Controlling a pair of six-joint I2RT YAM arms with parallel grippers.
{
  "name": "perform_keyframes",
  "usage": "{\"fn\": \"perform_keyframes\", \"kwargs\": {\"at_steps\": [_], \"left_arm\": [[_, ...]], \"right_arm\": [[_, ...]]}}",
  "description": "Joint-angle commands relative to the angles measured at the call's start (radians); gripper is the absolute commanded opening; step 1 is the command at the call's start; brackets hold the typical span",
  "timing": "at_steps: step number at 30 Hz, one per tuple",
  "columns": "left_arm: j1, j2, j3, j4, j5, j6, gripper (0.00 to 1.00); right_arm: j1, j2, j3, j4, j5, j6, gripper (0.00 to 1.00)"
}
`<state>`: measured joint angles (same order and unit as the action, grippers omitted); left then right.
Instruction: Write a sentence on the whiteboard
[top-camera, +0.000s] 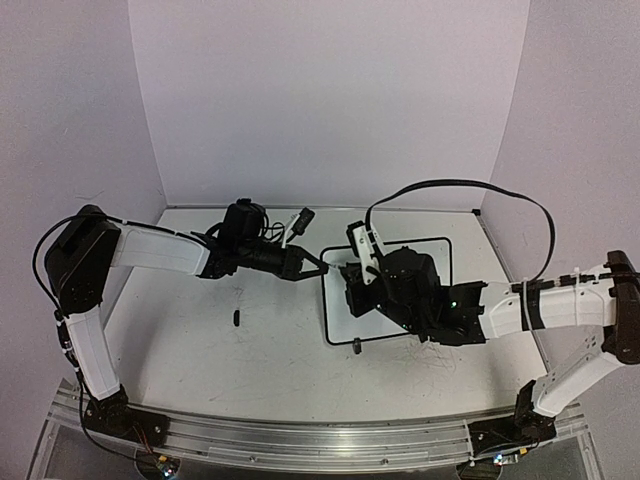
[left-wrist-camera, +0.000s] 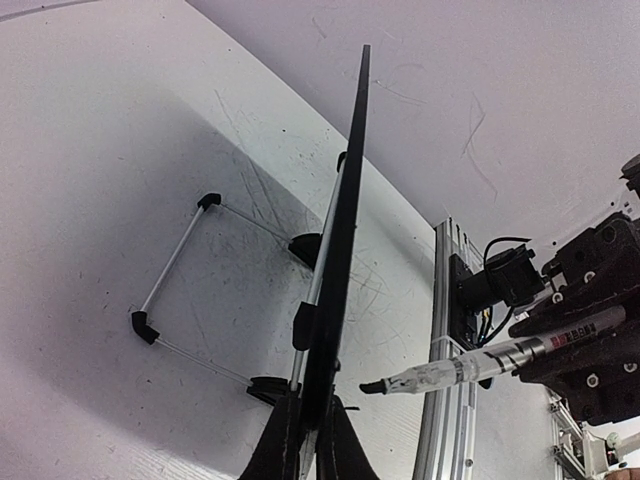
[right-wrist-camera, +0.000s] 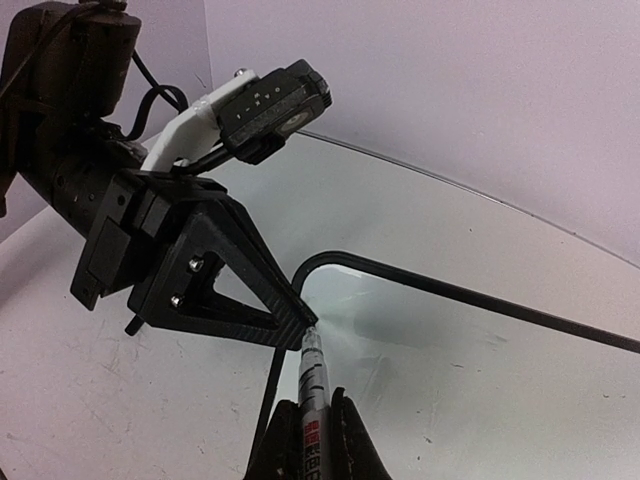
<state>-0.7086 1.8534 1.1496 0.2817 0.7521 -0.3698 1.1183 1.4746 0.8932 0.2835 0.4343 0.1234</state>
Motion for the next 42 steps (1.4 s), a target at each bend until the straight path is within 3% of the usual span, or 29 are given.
{"fn": "perform_keyframes", "kwargs": {"at_steps": [1, 42], "left_arm": [[0.009, 0.002, 0.013, 0.014, 0.009, -0.020, 0.00], [0.009, -0.007, 0.012, 0.017, 0.013, -0.021, 0.00]], "right_arm": [[0.006, 0.017, 0.048, 0.043, 0.040, 0.007, 0.00], [0.007, 0.046, 0.024, -0.021, 0.089, 0.088, 0.00]]}}
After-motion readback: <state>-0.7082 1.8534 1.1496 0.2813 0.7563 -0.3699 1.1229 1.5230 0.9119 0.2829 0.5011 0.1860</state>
